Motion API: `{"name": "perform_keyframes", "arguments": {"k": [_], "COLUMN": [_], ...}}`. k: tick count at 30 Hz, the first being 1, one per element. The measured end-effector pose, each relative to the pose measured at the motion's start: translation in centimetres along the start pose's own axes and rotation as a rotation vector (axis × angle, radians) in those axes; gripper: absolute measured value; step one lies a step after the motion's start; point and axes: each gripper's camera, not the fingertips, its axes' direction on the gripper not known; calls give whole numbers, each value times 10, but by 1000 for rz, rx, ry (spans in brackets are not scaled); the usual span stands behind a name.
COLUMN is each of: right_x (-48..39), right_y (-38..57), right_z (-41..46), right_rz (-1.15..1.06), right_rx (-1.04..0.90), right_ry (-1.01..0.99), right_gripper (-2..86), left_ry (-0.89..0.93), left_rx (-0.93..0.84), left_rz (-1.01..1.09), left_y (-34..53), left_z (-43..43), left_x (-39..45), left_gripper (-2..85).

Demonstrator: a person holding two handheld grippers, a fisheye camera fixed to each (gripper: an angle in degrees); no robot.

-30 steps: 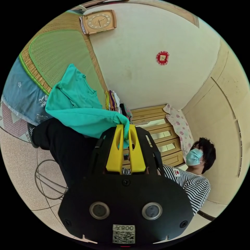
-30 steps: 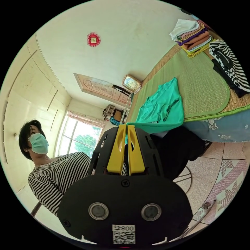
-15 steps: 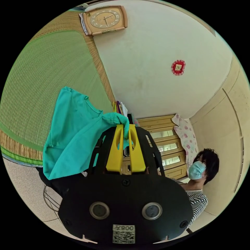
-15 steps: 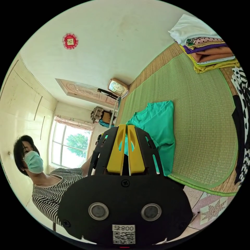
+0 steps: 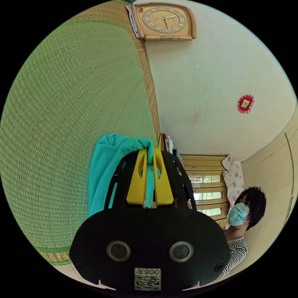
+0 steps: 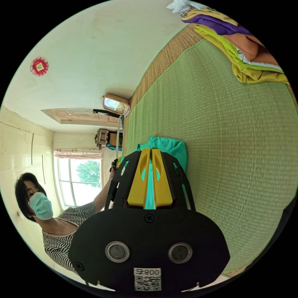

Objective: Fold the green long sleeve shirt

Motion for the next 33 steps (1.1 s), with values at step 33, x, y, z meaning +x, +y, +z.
{"name": "perform_keyframes", "arguments": {"k": [33], "right_x": [-96], "right_y": [-65], "right_z": [161], "right_rz": [-177], "right_rx": [-210], "right_ry": [343], "right_gripper": [12], "left_ry": [-193], "left_rx": [-248], "left_rz": [68], "left_y": [-99], "left_z": [200], "left_x": [10], "left_gripper": [30]}}
